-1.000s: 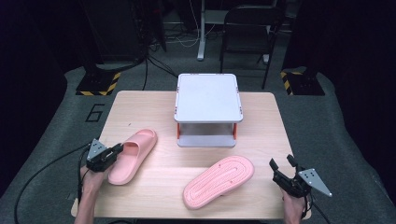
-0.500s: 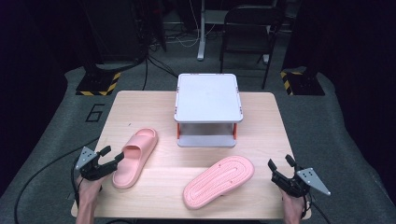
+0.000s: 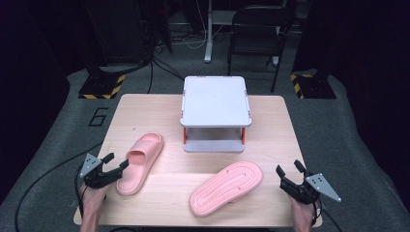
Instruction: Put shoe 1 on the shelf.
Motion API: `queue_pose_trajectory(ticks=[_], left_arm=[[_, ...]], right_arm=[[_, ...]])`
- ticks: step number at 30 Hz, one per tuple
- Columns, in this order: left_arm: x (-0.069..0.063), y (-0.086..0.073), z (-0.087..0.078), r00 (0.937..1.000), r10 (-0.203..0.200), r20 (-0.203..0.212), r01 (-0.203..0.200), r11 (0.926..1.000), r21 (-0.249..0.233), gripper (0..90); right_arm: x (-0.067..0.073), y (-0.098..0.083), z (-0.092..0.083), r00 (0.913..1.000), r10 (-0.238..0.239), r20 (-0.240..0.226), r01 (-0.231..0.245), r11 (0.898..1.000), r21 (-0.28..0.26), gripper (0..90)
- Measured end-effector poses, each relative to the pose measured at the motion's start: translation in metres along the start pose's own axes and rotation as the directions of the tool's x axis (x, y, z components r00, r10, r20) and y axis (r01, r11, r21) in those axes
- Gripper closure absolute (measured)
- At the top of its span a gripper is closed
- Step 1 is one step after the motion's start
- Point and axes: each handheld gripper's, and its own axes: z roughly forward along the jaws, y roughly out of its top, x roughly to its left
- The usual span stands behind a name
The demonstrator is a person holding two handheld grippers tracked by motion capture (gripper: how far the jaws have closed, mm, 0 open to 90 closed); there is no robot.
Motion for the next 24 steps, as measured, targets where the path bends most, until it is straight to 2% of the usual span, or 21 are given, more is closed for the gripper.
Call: queue_pose_trajectory(ticks=[3,8,10,12,13,17,18,19,21,24], left_arm=[[0.001,0.001,0.001,1.0,-0.002,0.002,0.002,0.9999,0.011,26.5],[0.005,0.002,0.012,1.0,0.007,0.002,-0.007,0.9972,0.075,26.4],[0.005,0.002,0.018,0.9999,0.016,-0.001,-0.015,0.995,0.099,26.6],[0.006,0.002,0.023,1.0,0.001,0.008,-0.002,0.9911,0.133,27.8],[0.005,0.001,0.026,0.9998,0.015,0.009,-0.016,0.9883,0.151,27.9],[0.002,0.005,0.034,0.9976,0.065,0.022,-0.068,0.9788,0.193,40.0],[0.001,0.006,0.036,0.9973,0.072,0.01,-0.073,0.9794,0.188,43.2],[0.002,0.006,0.037,0.9972,0.073,0.016,-0.074,0.98,0.185,46.4],[0.005,0.007,0.038,0.998,0.061,0.014,-0.063,0.975,0.213,51.6],[0.007,0.007,0.039,0.9988,0.046,0.018,-0.049,0.976,0.212,63.0]], right_arm=[[0.001,0.0,0.001,1.0,-0.003,-0.003,0.003,1.0,0.004,22.9],[0.002,0.0,0.002,1.0,-0.002,-0.001,0.002,1.0,0.008,22.9],[0.002,0.0,0.002,1.0,-0.003,-0.001,0.003,1.0,0.008,23.0],[0.001,0.0,0.002,1.0,-0.004,-0.002,0.004,1.0,0.009,23.0],[0.001,0.0,0.002,1.0,0.002,-0.002,-0.002,1.0,0.006,23.0],[0.001,0.002,0.001,0.9999,0.014,0.003,-0.014,1.0,-0.004,23.3],[0.0,0.002,0.001,0.9999,0.012,0.004,-0.012,1.0,-0.003,23.3],[0.001,0.002,0.001,0.9999,0.013,-0.001,-0.013,1.0,0.003,23.3],[0.002,0.003,0.0,1.0,0.002,-0.005,-0.002,1.0,0.007,23.3],[0.003,0.006,0.001,0.9999,-0.007,-0.012,0.007,1.0,0.01,23.3]])
